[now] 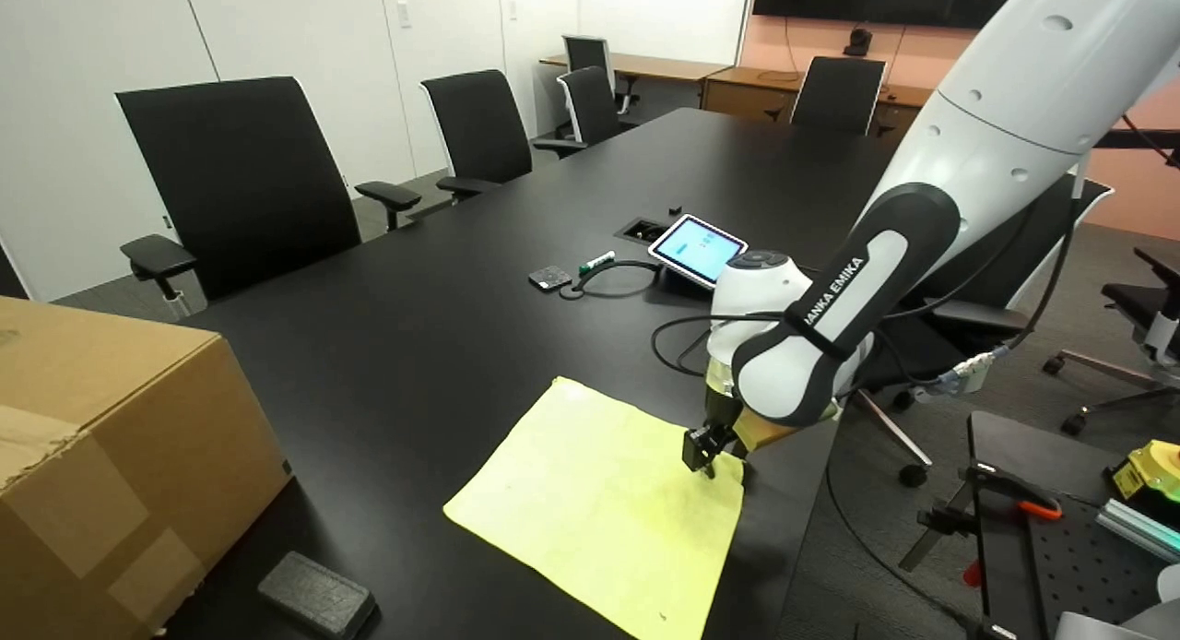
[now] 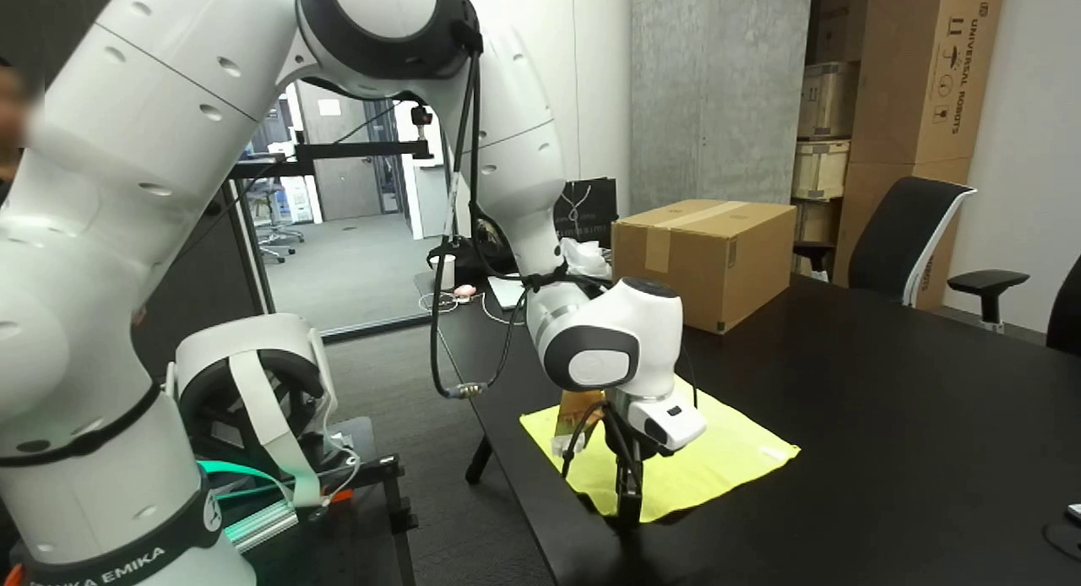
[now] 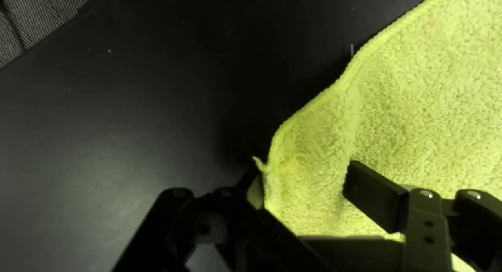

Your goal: Fold the towel in half

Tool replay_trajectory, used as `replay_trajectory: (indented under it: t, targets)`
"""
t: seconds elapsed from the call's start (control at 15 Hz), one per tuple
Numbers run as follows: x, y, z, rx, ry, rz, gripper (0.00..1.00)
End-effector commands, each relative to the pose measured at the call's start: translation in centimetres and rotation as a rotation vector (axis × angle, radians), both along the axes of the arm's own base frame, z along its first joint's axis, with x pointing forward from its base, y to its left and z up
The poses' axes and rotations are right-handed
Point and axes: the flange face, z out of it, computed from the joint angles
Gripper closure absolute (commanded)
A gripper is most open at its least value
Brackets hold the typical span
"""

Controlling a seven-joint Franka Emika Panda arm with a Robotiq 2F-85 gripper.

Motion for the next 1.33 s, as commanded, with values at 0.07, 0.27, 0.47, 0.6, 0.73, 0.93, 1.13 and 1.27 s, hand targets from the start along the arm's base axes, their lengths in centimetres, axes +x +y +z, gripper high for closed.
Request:
replay_trajectory:
  t: [0.07, 0.27, 0.47, 0.6, 0.73, 0.93, 1.13, 1.27]
  targets:
    - [-1.3, -0.3, 0.6, 0.004, 0.038, -0.015, 0.75]
    - [-2.5, -1.3, 0.9, 0.001, 0.055, -0.028, 0.80]
    - [-3.6, -2.6, 0.9, -0.010, 0.072, -0.051, 0.79]
    - [-4.4, -3.8, 1.1, -0.008, 0.091, -0.066, 0.79]
    - [-5.0, -4.8, 1.8, -0.010, 0.099, -0.073, 0.89]
    - [-4.9, -5.2, 3.3, 0.010, 0.093, -0.065, 0.92]
    - [-4.1, -4.9, 4.1, 0.016, 0.088, -0.062, 0.94]
    - [-3.5, -4.5, 4.7, 0.024, 0.083, -0.057, 0.92]
